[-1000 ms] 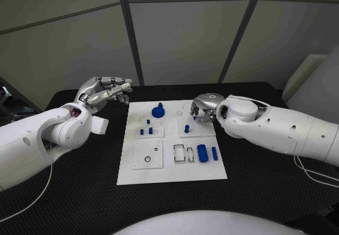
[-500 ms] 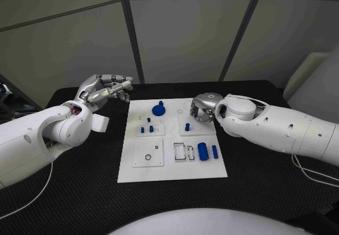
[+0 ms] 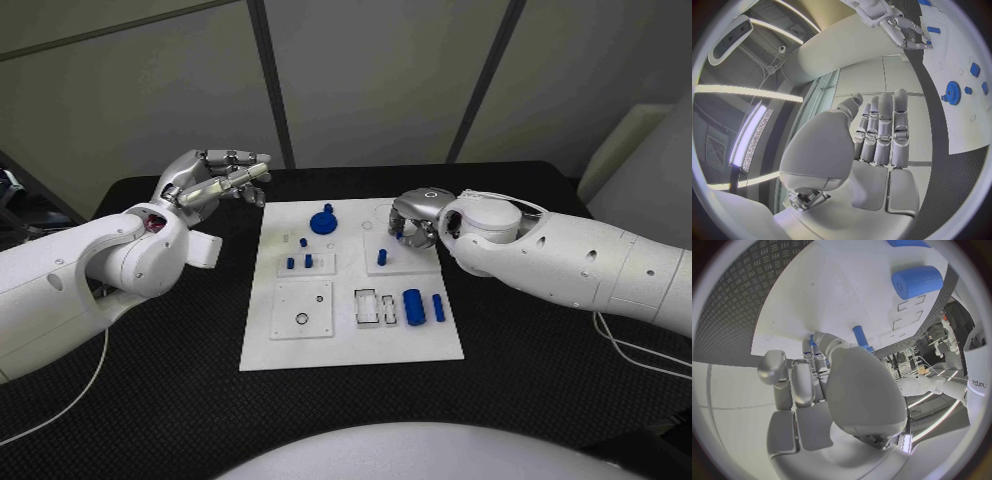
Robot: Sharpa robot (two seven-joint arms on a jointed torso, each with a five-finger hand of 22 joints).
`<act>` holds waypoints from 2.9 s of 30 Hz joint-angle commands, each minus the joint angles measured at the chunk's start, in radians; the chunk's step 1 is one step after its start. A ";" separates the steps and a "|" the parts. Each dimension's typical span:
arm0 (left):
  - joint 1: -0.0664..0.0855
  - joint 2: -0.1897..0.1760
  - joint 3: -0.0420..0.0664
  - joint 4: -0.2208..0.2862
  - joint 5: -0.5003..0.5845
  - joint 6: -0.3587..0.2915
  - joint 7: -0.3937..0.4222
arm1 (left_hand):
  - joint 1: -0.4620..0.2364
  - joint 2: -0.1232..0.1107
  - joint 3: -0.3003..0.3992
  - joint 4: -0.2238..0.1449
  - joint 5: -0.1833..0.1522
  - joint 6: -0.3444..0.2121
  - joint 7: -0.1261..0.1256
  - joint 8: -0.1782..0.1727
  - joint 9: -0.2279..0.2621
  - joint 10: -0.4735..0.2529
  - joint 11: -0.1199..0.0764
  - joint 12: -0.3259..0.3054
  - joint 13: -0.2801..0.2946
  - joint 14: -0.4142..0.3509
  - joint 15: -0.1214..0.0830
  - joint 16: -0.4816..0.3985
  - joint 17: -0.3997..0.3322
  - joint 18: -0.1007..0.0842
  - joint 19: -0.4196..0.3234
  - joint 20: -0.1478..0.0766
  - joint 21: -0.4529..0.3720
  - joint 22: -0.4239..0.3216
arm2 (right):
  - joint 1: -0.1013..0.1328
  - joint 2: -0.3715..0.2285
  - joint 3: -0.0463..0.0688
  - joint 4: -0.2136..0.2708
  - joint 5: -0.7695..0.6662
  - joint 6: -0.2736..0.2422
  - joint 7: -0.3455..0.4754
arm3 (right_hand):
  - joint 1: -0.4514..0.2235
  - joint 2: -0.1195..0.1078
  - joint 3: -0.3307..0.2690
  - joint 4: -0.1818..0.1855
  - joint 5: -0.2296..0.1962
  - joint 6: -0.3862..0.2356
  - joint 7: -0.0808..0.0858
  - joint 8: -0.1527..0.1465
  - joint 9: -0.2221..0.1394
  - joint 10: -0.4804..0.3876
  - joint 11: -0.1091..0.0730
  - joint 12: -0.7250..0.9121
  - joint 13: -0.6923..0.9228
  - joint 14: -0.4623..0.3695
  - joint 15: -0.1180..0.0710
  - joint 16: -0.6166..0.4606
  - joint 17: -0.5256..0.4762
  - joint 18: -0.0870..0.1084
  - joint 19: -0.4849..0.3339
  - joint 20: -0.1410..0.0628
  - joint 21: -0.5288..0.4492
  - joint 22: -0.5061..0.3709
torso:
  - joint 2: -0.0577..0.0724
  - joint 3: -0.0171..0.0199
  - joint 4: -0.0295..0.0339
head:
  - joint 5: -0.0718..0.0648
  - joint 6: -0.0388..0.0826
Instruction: Assemble the parts on the task board
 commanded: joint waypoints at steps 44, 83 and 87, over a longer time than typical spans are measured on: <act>0.001 -0.003 0.001 -0.014 0.006 0.015 0.004 | 0.013 0.003 0.000 -0.007 0.000 -0.007 0.000 -0.004 -0.002 -0.008 0.000 0.007 0.002 -0.003 0.003 -0.008 0.002 -0.017 0.008 0.000 -0.008 -0.002 | -0.006 -0.115 0.002 0.267 -0.016 -0.186 -0.021 | -0.014 0.048 0.076 -0.099 -0.019 0.117 -0.028 0.039 0.036 0.141 -0.033 -0.010 0.016 0.054 -0.031 0.018 -0.006 -0.025 0.050 -0.024 0.079 0.100 | -0.001 0.0000 -0.0014 | 0.015 -0.015; 0.002 0.033 0.001 -0.023 0.020 0.022 -0.003 | 0.012 0.002 -0.002 -0.007 0.000 -0.014 0.004 -0.006 -0.003 -0.016 0.004 0.007 0.001 -0.005 0.005 -0.010 0.003 -0.018 0.008 0.001 -0.010 -0.004 | -0.084 0.091 -0.011 0.243 0.024 -0.141 0.062 | -0.023 0.039 0.082 -0.117 -0.020 0.110 -0.022 0.030 0.037 0.138 -0.028 -0.025 0.017 0.053 -0.027 0.017 -0.012 -0.024 0.043 -0.021 0.079 0.098 | 0.000 -0.0011 -0.0001 | 0.156 -0.049; 0.002 0.033 0.001 -0.023 0.020 0.023 -0.005 | 0.012 0.003 -0.002 -0.007 0.000 -0.014 0.004 -0.006 -0.003 -0.017 0.004 0.007 0.001 -0.005 0.005 -0.010 0.003 -0.018 0.008 0.001 -0.010 -0.004 | -0.087 0.097 -0.017 0.235 0.025 -0.133 0.065 | -0.023 0.039 0.082 -0.117 -0.020 0.110 -0.022 0.030 0.037 0.138 -0.028 -0.025 0.017 0.053 -0.027 0.017 -0.012 -0.024 0.043 -0.021 0.078 0.098 | 0.000 -0.0011 0.0001 | 0.162 -0.056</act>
